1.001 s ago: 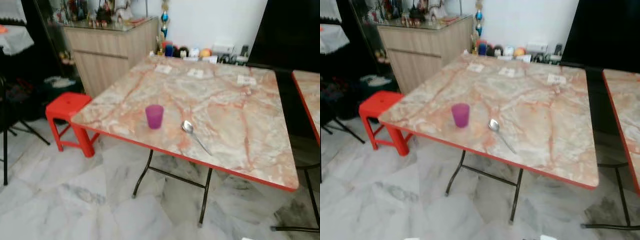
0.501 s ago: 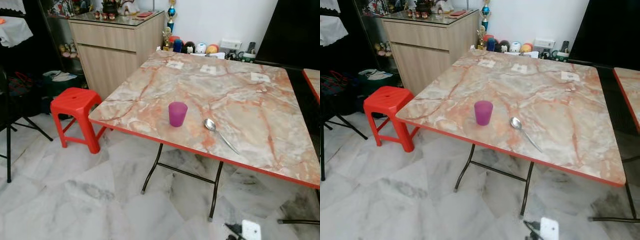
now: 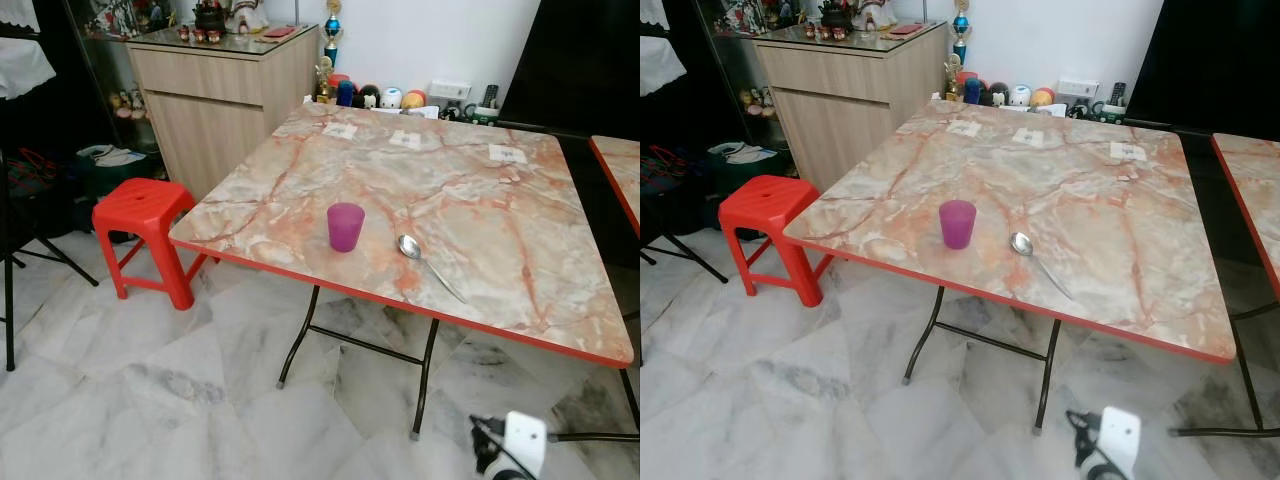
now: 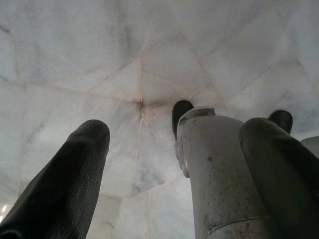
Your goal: Setting the table
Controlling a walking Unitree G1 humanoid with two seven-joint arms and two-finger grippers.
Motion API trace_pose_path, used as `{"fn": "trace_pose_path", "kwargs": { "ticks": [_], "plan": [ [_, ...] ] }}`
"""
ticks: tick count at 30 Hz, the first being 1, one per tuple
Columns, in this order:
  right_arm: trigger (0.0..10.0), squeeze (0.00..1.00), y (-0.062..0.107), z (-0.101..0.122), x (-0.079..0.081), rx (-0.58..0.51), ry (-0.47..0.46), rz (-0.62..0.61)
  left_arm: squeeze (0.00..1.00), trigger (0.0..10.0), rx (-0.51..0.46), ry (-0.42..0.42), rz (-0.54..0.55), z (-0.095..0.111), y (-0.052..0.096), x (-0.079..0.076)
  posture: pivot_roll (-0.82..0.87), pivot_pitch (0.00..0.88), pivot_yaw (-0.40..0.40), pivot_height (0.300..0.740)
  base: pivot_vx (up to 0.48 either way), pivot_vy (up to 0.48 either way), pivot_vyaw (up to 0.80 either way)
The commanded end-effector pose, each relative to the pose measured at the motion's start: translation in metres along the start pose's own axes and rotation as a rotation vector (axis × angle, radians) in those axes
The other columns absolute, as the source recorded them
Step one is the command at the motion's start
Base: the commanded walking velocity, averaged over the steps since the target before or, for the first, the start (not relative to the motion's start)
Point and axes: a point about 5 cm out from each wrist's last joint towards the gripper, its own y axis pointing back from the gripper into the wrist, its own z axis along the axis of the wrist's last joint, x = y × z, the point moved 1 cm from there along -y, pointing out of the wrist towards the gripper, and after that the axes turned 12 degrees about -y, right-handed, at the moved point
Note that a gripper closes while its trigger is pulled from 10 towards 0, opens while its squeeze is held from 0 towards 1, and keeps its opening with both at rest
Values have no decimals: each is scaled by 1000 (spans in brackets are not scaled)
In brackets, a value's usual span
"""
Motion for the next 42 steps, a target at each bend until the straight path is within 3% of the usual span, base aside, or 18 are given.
{"fn": "trace_pose_path", "kwargs": {
  "ticks": [1,2,6,7,11,14,17,24,28,35,42],
  "plan": [
    [10000,122,-1,11,5,-71,16,34,0,10000,16,2,-9,-6,1,-1,41,0,-20,740,0,0,0],
    [10000,0,-1,15,9,-98,19,52,0,10000,15,0,-10,-5,1,-1,41,0,-22,740,0,0,0],
    [10000,0,-1,35,28,-224,46,134,0,10000,8,0,-11,-5,1,-1,35,0,-26,740,0,0,0],
    [10000,0,1,46,40,-288,64,183,0,10000,7,-1,-11,-5,1,-1,34,0,-27,740,0,0,0],
    [10000,0,5,63,58,-369,77,252,0,10000,6,0,-6,-5,1,0,23,0,-25,740,0,0,0],
    [10000,0,14,82,89,-441,81,382,0,10000,8,-5,-2,-6,1,1,12,0,-23,740,0,0,0],
    [10000,0,22,94,107,-478,71,458,0,10000,9,-4,-2,-7,1,1,18,0,-25,740,0,0,0],
    [10000,0,25,117,135,-520,-14,474,0,10000,12,6,-15,-9,2,1,26,0,-23,740,117,0,0],
    [10000,0,31,117,147,-513,-9,513,0,10000,18,5,-20,-11,2,0,32,0,-26,740,266,0,0],
    [10000,0,34,117,151,-508,28,520,0,10000,20,3,-26,-11,2,-1,31,0,-28,740,288,0,0],
    [10000,0,35,116,153,-491,7,508,0,10000,19,-11,-32,-11,2,-1,33,0,-26,740,288,0,0]
  ]
}}
